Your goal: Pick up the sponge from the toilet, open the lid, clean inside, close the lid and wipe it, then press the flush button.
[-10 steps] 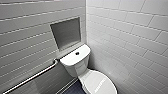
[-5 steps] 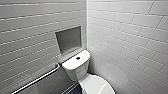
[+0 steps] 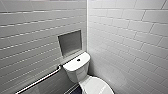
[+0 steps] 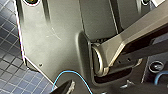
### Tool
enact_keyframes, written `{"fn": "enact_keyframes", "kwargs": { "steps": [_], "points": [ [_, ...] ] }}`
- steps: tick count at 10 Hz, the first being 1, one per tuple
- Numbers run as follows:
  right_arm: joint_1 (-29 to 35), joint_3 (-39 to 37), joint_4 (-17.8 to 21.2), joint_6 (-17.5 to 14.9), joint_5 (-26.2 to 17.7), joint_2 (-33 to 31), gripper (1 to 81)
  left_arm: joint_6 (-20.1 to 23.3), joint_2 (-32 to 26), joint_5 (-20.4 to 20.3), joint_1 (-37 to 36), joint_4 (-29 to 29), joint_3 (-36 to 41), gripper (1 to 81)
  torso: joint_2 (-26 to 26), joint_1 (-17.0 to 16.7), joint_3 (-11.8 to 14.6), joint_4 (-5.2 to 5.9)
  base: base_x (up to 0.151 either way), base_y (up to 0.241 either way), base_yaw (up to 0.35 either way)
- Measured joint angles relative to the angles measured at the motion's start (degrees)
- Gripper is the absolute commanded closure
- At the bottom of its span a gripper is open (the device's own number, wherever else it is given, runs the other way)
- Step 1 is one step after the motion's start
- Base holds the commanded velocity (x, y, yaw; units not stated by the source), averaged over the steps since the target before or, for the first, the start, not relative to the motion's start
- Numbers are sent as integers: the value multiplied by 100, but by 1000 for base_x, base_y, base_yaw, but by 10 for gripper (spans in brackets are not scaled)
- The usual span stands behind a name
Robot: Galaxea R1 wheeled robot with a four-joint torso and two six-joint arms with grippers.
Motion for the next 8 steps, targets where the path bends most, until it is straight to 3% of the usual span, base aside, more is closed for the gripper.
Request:
{"fn": "enact_keyframes", "kwargs": {
  "steps": [3, 8],
  "points": [
    [33, -485, -22, -20, -169, 344, 811, 0, 30, 15, 16, -2, 0, 10, 590, -380, 74, 0, 0, 0, 0],
    [30, -522, -26, -22, -202, 367, 811, 0, 30, 15, 48, -4, 0, 10, 1454, -949, 932, 0, 0, 0, 0]
  ]
}}
